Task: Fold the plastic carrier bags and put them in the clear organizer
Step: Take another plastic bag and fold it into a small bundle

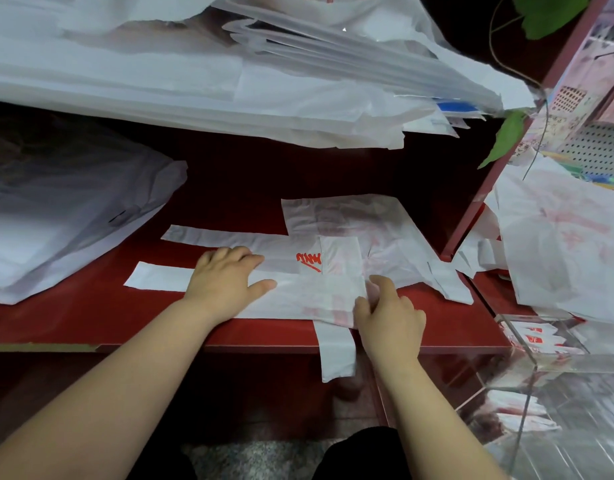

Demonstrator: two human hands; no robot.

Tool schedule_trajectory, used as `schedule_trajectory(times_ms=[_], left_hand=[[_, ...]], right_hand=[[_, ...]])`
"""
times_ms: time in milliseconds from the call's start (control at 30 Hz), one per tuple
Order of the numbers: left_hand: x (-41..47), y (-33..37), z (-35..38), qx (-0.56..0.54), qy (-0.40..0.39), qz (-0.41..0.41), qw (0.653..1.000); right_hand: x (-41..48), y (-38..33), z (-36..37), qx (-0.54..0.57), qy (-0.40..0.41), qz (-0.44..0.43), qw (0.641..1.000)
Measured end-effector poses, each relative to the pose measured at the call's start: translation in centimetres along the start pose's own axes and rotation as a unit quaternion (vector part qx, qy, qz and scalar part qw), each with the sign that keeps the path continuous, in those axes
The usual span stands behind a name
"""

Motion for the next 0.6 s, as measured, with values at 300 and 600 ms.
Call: schedule_trajectory(times_ms=[300, 600], left_hand=[[-0.7, 0.2, 0.1, -0.005, 0.048, 0.012, 0.999], [-1.9, 3.6, 1.4, -0.073, -0.029, 0.078, 0.994]], right_hand=[[-2.6, -2.4, -0.1, -0.007, -0.102, -0.283, 0.954], [-2.7, -1.8, 0.5, -0.063, -0.221, -0.267, 0.936]])
Point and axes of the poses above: each hand's wrist, its own x-axis towards the middle knuckle, its own z-axis out of the palm, y = z × x, the point moved 3 cm from there along x, towards the middle knuckle, and after that the axes turned 7 degrees about z, right-handed, at the moved point
